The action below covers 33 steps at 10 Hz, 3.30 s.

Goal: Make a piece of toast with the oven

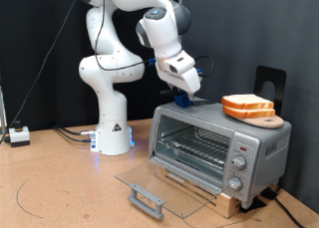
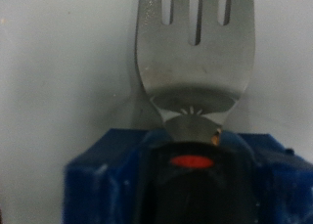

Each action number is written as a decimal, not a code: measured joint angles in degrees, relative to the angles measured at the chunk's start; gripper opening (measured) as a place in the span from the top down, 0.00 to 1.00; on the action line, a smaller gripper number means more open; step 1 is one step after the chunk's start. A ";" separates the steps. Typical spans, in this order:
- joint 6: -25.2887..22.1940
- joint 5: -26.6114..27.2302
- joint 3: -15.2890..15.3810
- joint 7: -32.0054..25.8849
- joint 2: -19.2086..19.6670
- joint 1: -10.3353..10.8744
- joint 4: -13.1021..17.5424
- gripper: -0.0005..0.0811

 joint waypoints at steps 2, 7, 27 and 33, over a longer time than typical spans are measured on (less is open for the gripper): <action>1.24 0.87 0.62 -0.24 1.36 0.00 -0.07 0.00; 1.68 1.42 0.81 -0.77 2.95 0.00 -0.06 0.33; 10.63 -0.45 -7.70 3.04 0.68 -11.99 2.58 0.50; 7.62 -4.98 -15.81 -5.08 6.05 -17.02 4.50 0.50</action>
